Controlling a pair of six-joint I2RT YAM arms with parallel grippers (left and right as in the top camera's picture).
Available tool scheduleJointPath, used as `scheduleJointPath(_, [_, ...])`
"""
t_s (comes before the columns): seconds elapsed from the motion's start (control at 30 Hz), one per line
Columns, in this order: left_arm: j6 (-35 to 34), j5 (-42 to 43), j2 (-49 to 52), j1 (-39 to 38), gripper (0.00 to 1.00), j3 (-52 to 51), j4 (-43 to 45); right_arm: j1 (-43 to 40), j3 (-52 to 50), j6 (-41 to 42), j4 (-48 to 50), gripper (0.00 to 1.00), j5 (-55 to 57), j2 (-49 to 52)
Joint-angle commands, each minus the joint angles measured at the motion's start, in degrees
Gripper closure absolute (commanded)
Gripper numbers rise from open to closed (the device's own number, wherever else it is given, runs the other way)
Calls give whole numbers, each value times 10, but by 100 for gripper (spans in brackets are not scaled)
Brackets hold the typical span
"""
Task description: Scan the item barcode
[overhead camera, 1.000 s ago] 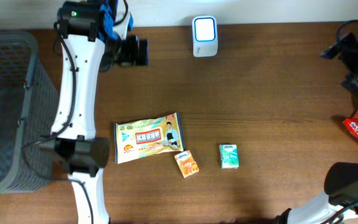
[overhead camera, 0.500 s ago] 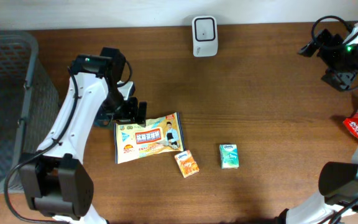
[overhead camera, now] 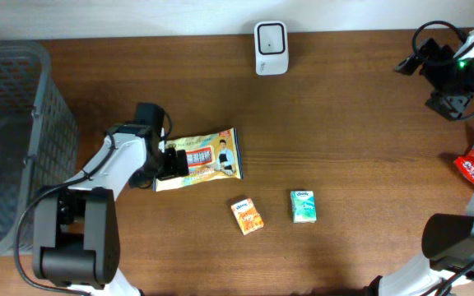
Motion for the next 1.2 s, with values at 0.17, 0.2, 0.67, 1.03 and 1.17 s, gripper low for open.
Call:
scheduleJointPath(0.17, [112,117,0,23,1,-11,134,3,-2,-2,0,1,-3,0])
scheduleJointPath(0.2, [125,137,0,25,1,-11,146,3,-2,-2,0,1,-3,0])
scheduleJointPath(0.67, [124,160,76,25,100,-24,172,3,-2,-2,0,1,-3,0])
scheduleJointPath(1.03, [120,-82,75,25,100,379,-134,3,-2,-2,0,2,-3,0])
scheduleJointPath(1.17, [118,-184,75,25,100,528,-246,3,-2,-2,0,2,-3,0])
